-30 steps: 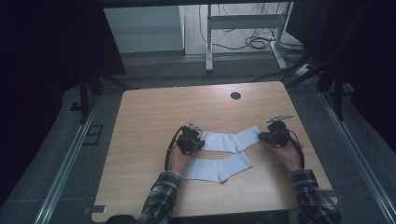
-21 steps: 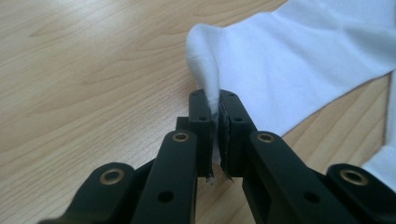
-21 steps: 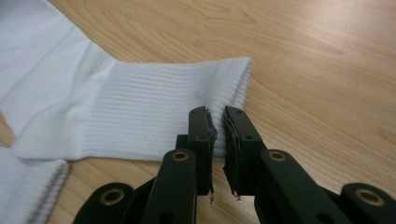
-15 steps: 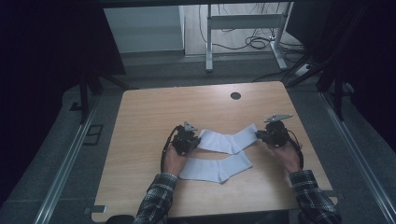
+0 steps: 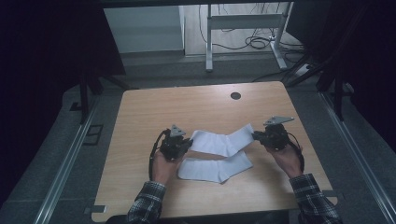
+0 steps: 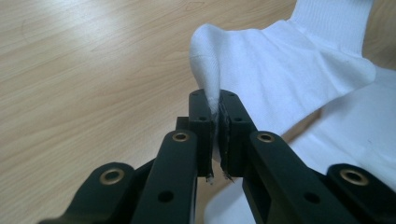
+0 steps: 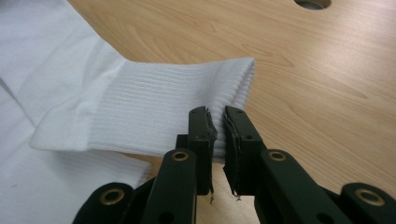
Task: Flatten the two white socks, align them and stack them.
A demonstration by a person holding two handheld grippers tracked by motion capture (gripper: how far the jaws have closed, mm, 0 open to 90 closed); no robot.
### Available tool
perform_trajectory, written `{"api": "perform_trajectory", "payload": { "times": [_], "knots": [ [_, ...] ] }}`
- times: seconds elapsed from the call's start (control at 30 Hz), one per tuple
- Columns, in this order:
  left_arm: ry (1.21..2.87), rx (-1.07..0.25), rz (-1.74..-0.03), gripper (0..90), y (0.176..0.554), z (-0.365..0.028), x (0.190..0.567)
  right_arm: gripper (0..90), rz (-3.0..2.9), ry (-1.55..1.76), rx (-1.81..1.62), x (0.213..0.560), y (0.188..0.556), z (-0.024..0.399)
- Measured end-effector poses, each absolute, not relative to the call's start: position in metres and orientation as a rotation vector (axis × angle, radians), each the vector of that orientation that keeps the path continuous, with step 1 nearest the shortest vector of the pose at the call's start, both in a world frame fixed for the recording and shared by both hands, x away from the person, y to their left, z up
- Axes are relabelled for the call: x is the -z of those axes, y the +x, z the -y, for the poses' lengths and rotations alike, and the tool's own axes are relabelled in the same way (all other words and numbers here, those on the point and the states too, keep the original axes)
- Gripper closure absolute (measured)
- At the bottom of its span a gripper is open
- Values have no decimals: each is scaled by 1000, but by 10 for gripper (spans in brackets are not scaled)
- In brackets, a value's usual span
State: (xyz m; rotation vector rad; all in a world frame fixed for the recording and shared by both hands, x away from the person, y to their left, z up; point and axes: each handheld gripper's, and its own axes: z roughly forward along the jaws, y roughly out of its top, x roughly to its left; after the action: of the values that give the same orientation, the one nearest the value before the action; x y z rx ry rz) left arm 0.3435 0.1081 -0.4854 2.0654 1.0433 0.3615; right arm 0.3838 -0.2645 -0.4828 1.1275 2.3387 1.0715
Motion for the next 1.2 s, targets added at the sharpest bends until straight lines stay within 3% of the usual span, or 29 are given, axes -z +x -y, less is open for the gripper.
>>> {"api": "perform_trajectory", "payload": {
  "times": [0.73,1.2],
  "knots": [
    [2056,-353,-1015,847,268,-138,496,807,-2456,959,-1083,480,327,239],
    [2124,-354,-1053,836,263,-134,513,802,-2549,991,-970,496,320,233]
  ]
}}
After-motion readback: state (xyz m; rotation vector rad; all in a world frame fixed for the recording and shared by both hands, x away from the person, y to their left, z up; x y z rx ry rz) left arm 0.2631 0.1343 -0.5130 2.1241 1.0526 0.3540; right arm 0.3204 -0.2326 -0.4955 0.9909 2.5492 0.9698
